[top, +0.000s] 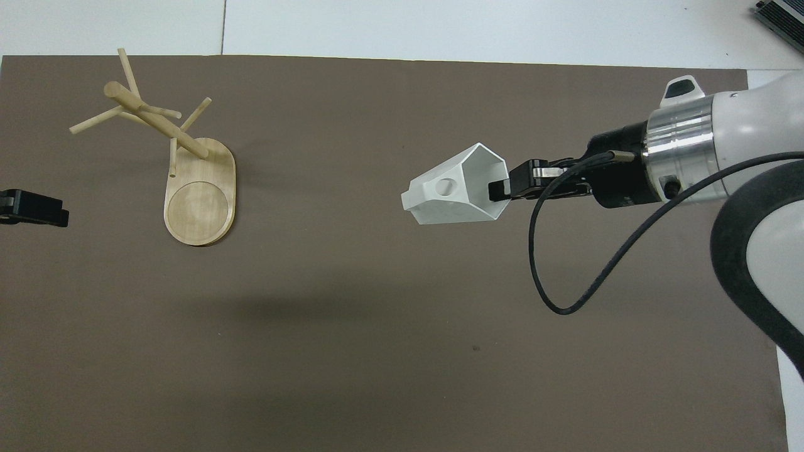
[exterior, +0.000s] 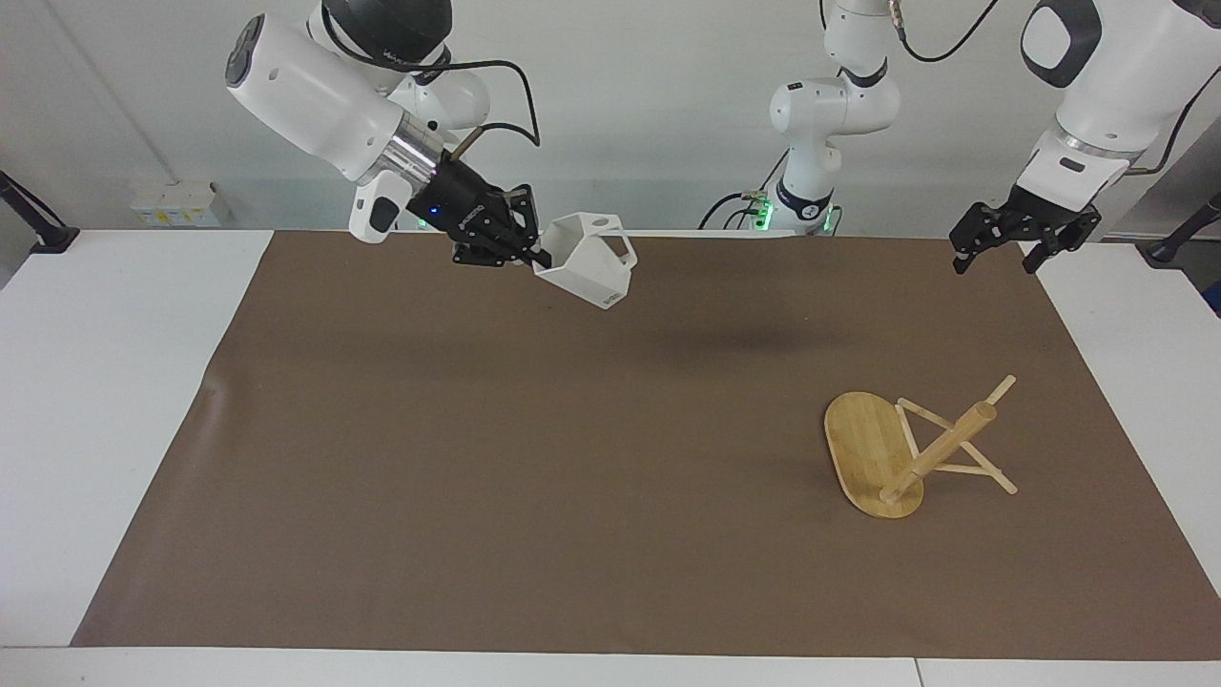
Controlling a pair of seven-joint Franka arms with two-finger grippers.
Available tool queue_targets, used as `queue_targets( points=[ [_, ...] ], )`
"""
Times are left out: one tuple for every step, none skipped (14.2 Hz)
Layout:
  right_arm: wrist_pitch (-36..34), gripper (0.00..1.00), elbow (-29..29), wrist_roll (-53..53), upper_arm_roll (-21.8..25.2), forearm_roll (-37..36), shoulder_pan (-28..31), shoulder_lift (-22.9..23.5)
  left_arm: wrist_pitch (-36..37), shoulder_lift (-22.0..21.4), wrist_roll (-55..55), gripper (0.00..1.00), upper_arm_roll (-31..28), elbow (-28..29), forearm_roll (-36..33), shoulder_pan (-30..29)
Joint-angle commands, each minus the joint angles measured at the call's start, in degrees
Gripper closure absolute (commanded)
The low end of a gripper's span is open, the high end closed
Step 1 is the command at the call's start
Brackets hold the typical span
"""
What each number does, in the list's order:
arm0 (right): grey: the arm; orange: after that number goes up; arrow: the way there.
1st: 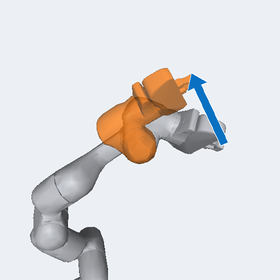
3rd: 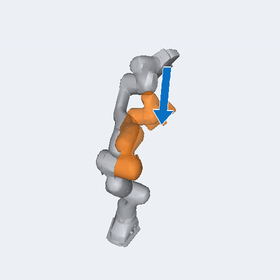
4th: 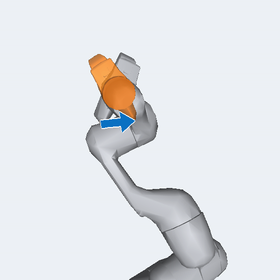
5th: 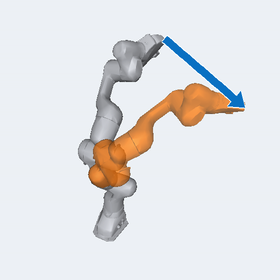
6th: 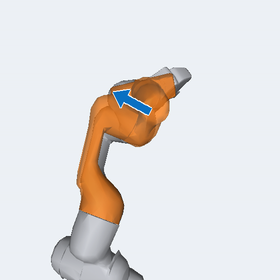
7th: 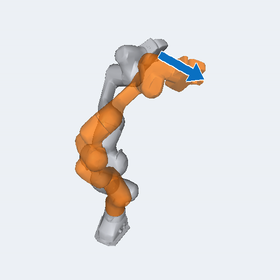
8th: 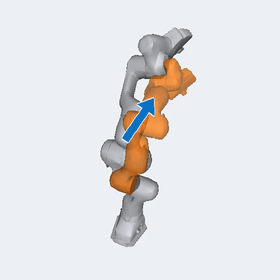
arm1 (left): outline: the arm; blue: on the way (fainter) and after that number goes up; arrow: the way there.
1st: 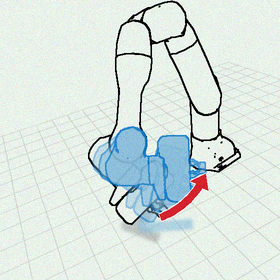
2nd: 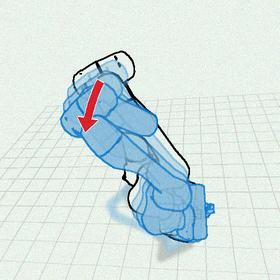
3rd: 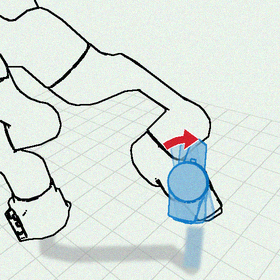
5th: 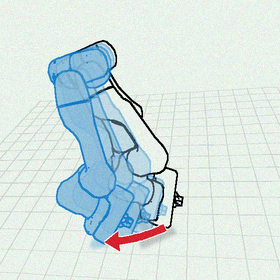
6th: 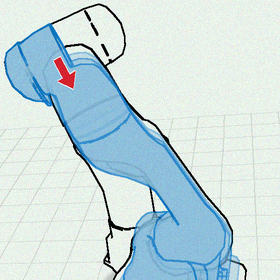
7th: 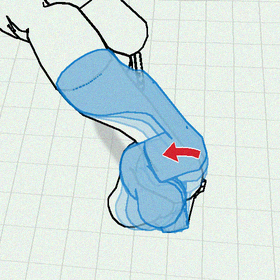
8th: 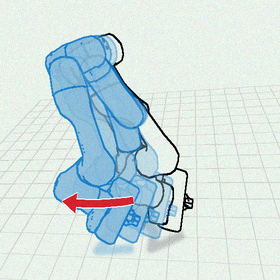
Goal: Hang cup on rack
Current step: 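Carry the white cup toward the rack while the left gripper approaches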
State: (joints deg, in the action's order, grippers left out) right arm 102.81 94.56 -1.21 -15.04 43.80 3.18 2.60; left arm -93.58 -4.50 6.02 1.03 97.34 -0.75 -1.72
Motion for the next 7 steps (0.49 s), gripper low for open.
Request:
queue_targets(
  points=[
    [-1.7,1.0,1.5,-2.5,-1.6,5.4,0.9,-0.9,-0.9,-1.4,7.4,0.0,0.7,1.4,2.3,0.3],
    [-1.7,1.0,1.5,-2.5,-2.5,5.8,0.9,-0.8,-1.0,-1.5,10.6,0.0,0.6,1.4,4.7,0.5],
    [-1.7,1.0,1.5,-2.5,-4.0,5.8,0.9,-0.8,-1.8,-1.5,14.3,0.0,0.6,1.4,7.5,0.4],
    [-1.7,1.0,1.5,-2.5,-5.2,5.9,0.9,-0.5,-3.4,-1.4,19.7,0.0,0.6,1.4,9.8,0.3],
    [-1.6,1.0,1.5,-2.5,-6.3,6.0,0.9,-0.3,-4.5,-1.3,24.7,0.0,0.6,1.4,11.2,0.5],
    [-1.6,1.0,1.5,-2.5,-6.7,6.3,0.9,0.1,-4.7,-1.3,28.0,0.0,0.6,1.5,13.0,0.5],
    [-1.6,1.0,1.6,-2.5,-7.1,6.3,0.8,0.8,-4.6,-1.3,31.0,0.0,0.6,1.5,15.4,0.5]
  ],
)
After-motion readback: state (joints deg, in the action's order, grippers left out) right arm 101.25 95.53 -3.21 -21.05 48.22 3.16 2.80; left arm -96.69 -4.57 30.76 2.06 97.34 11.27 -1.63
